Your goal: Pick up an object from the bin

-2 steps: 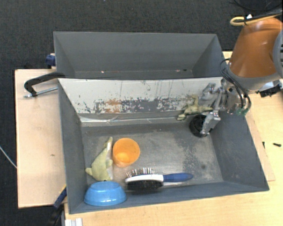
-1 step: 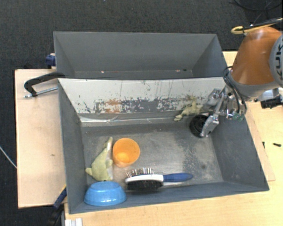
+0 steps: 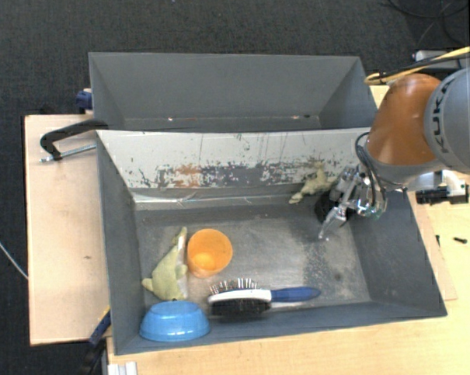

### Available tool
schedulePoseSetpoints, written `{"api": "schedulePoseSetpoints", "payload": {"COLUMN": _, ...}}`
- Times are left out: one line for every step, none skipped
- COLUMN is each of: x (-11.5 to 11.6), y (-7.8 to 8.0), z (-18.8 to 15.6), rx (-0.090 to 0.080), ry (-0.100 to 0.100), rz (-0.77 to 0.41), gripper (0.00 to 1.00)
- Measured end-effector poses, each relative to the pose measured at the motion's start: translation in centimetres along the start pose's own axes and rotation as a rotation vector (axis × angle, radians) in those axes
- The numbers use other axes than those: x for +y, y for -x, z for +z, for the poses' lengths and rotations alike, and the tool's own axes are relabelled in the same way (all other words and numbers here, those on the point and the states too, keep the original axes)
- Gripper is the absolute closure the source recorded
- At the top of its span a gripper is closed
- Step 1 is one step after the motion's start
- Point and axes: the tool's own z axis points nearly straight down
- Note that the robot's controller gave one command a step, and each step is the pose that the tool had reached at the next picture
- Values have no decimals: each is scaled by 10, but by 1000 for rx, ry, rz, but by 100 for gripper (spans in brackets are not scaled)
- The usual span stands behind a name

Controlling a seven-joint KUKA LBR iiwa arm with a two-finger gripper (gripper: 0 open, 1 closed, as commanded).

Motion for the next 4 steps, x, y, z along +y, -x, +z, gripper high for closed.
{"api": "schedulePoseSetpoints", "payload": {"x": 2, "y": 2, "z": -1, "rx": -7, "ry": 4, "rz": -2, "gripper": 100}}
{"api": "schedulePoseSetpoints", "payload": {"x": 0, "y": -1, "z": -131, "rx": 1, "ry": 0, "rz": -328, "gripper": 100}}
{"api": "schedulePoseSetpoints", "payload": {"x": 23, "y": 3, "z": -106, "rx": 12, "ry": 1, "rz": -257, "gripper": 100}}
{"api": "schedulePoseSetpoints", "payload": {"x": 26, "y": -4, "z": -118, "rx": 8, "ry": 1, "rz": -258, "gripper": 100}}
